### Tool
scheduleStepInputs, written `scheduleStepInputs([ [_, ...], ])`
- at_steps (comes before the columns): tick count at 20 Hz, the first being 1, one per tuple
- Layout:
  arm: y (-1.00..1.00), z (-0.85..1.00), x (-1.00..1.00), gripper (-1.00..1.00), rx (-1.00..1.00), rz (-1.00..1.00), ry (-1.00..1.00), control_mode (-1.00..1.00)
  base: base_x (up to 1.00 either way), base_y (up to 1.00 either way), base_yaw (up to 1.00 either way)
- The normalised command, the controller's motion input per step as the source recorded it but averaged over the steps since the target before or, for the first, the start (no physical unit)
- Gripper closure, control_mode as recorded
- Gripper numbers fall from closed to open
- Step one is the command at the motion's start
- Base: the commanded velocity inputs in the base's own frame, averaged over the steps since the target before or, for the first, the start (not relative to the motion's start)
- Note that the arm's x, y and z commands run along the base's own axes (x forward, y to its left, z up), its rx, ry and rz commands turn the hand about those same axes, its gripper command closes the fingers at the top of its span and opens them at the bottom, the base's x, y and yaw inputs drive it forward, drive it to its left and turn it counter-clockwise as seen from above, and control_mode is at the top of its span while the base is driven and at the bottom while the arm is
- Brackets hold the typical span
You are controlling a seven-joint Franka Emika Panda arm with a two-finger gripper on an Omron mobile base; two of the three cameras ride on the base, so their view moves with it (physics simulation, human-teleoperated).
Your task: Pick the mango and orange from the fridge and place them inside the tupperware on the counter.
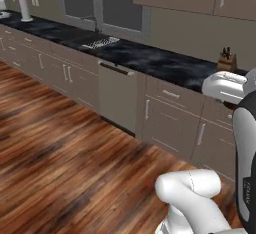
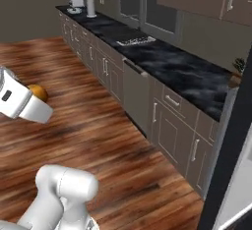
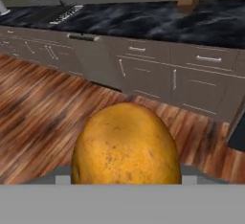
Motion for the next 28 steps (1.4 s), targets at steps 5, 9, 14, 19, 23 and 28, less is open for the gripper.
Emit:
scheduleStepInputs([
  [5, 0.00, 0.00, 0.00, 1.00, 0.00, 0.00, 0.00, 1.00, 1.00, 0.01, 0.51],
  [9, 0.00, 0.00, 0.00, 1.00, 0.00, 0.00, 0.00, 1.00, 1.00, 0.03, 0.45],
  [14, 0.00, 0.00, 0.00, 1.00, 0.00, 0.00, 0.00, 1.00, 1.00, 0.01, 0.32],
  [19, 0.00, 0.00, 0.00, 1.00, 0.00, 0.00, 0.00, 1.00, 1.00, 0.02, 0.12],
  [23, 0.00, 0.00, 0.00, 1.00, 0.00, 0.00, 0.00, 1.00, 1.00, 0.14, 0.01],
  [28, 0.00, 0.00, 0.00, 1.00, 0.00, 0.00, 0.00, 1.00, 1.00, 0.25, 0.00],
])
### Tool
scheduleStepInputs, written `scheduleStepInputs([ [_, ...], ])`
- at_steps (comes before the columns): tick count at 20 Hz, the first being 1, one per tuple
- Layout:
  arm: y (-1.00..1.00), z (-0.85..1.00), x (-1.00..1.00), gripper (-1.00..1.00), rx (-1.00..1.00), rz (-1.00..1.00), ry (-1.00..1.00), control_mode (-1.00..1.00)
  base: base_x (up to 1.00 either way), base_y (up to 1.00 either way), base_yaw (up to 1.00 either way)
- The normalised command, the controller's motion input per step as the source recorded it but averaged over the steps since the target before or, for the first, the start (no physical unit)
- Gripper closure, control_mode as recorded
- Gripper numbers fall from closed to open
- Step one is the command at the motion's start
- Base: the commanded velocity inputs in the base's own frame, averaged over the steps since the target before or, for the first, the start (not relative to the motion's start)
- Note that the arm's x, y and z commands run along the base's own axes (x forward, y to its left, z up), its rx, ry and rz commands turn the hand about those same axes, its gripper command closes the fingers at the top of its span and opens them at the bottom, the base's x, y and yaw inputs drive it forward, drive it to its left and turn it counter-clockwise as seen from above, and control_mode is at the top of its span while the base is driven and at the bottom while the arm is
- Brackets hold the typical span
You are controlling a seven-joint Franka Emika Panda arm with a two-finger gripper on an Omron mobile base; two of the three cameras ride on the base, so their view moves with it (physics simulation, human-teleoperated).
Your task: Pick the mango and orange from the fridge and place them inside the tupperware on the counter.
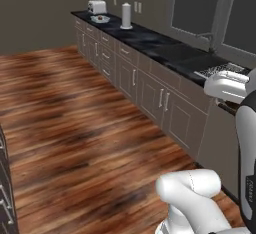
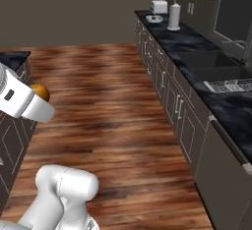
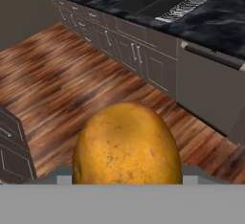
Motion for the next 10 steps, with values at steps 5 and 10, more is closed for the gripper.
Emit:
scheduleStepInputs([
  [5, 0.00, 0.00, 0.00, 1.00, 0.00, 0.00, 0.00, 1.00, 1.00, 0.30, 0.00],
  [10, 0.00, 0.00, 0.00, 1.00, 0.00, 0.00, 0.00, 1.00, 1.00, 0.31, 0.00],
])
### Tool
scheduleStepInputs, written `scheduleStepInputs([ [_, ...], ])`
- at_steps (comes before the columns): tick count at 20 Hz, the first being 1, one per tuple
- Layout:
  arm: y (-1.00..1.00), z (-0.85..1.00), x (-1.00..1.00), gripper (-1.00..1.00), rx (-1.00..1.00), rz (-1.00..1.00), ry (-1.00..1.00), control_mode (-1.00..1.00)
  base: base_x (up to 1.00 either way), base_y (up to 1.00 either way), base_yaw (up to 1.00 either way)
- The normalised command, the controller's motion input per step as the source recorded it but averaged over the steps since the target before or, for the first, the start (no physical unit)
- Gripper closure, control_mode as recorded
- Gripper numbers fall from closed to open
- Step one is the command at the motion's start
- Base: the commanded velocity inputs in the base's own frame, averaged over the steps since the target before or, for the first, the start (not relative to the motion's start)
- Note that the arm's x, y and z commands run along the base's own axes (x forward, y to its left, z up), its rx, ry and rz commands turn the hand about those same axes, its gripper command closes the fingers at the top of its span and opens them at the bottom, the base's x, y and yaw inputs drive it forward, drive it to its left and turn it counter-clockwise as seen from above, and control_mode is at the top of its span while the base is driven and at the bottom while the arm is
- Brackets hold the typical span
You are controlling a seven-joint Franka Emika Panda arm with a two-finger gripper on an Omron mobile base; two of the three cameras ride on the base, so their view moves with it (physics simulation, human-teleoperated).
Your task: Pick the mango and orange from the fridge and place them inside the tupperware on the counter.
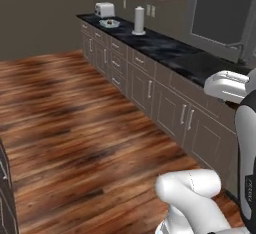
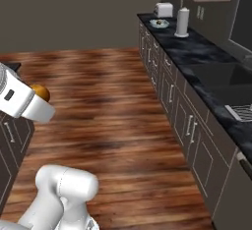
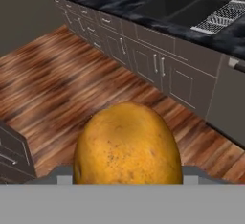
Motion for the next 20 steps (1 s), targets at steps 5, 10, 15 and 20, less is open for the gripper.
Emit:
scheduleStepInputs([
  [5, 0.00, 0.00, 0.00, 1.00, 0.00, 0.00, 0.00, 1.00, 1.00, 0.33, 0.00],
  [10, 0.00, 0.00, 0.00, 1.00, 0.00, 0.00, 0.00, 1.00, 1.00, 0.36, 0.00],
  [15, 0.00, 0.00, 0.00, 1.00, 0.00, 0.00, 0.00, 1.00, 1.00, 0.37, 0.00],
  [20, 0.00, 0.00, 0.00, 1.00, 0.00, 0.00, 0.00, 1.00, 1.00, 0.33, -0.07],
])
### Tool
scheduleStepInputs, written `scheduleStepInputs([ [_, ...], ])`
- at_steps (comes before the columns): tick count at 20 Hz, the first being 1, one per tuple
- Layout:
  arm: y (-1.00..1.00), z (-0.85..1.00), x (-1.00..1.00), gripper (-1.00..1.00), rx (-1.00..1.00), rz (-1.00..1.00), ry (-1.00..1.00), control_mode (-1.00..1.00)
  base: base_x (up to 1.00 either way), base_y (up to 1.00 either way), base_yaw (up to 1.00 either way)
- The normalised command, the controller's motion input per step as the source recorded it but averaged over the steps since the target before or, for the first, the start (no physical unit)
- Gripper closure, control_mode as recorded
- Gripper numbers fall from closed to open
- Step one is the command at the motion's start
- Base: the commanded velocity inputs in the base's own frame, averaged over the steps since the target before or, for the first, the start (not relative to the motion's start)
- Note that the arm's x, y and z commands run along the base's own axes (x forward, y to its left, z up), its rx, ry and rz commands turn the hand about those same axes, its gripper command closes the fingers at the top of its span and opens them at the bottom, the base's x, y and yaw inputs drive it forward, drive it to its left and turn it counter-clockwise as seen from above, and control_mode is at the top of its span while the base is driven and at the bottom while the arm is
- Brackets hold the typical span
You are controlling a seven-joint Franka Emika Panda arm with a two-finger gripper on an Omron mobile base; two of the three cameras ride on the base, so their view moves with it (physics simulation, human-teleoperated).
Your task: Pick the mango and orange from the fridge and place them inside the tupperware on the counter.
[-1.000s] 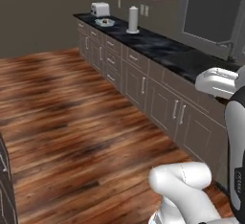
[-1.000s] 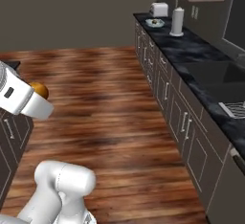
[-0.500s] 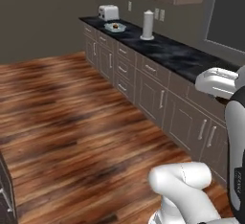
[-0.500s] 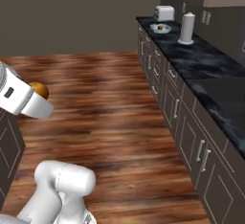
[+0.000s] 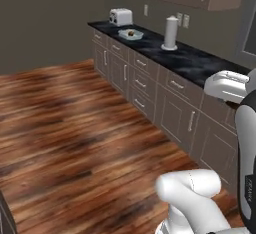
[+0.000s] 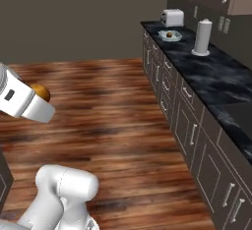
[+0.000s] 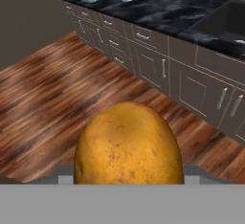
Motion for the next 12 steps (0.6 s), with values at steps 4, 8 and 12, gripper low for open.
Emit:
scheduleStepInputs([
  [4, 0.00, 0.00, 0.00, 1.00, 0.00, 0.00, 0.00, 1.00, 1.00, 0.24, -0.20],
  [8, 0.00, 0.00, 0.00, 1.00, 0.00, 0.00, 0.00, 1.00, 1.00, 0.25, -0.46],
  [12, 0.00, 0.00, 0.00, 1.00, 0.00, 0.00, 0.00, 1.00, 1.00, 0.33, -0.50],
])
